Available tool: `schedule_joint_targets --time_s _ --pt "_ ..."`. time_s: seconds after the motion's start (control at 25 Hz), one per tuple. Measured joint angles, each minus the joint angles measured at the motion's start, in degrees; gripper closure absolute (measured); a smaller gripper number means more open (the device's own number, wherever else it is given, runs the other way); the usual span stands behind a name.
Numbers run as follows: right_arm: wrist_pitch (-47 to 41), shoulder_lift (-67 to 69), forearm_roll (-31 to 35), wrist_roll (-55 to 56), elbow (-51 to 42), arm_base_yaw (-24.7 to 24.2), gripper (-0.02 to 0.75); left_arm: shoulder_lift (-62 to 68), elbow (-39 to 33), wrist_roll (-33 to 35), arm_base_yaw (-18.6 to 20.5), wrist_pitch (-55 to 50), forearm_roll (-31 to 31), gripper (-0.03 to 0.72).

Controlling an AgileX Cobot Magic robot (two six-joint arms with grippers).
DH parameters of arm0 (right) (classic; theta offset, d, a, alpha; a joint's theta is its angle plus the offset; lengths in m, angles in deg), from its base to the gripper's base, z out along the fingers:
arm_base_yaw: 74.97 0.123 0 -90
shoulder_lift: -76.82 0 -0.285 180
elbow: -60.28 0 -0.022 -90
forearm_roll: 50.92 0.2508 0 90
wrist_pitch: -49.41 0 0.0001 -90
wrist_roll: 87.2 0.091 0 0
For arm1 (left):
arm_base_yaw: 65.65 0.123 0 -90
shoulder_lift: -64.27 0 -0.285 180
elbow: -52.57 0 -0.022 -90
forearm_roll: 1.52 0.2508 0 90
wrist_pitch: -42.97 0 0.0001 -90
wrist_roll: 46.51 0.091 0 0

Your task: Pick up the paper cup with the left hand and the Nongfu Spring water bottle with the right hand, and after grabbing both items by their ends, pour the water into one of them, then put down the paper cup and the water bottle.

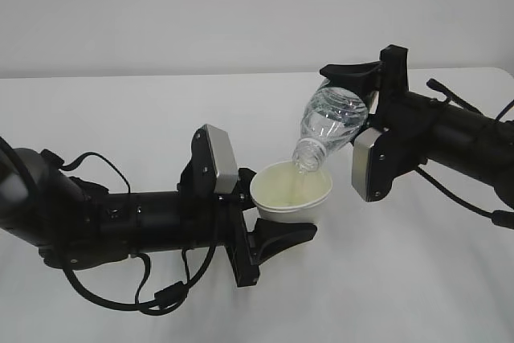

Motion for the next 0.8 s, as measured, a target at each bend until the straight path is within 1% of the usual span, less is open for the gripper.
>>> schedule_joint_targets --time_s 0.8 --pt "0.0 0.0 0.0 -0.1 0.0 0.0 0.279 0.0 0.0 0.0 0.0 -0.1 1.0 0.258"
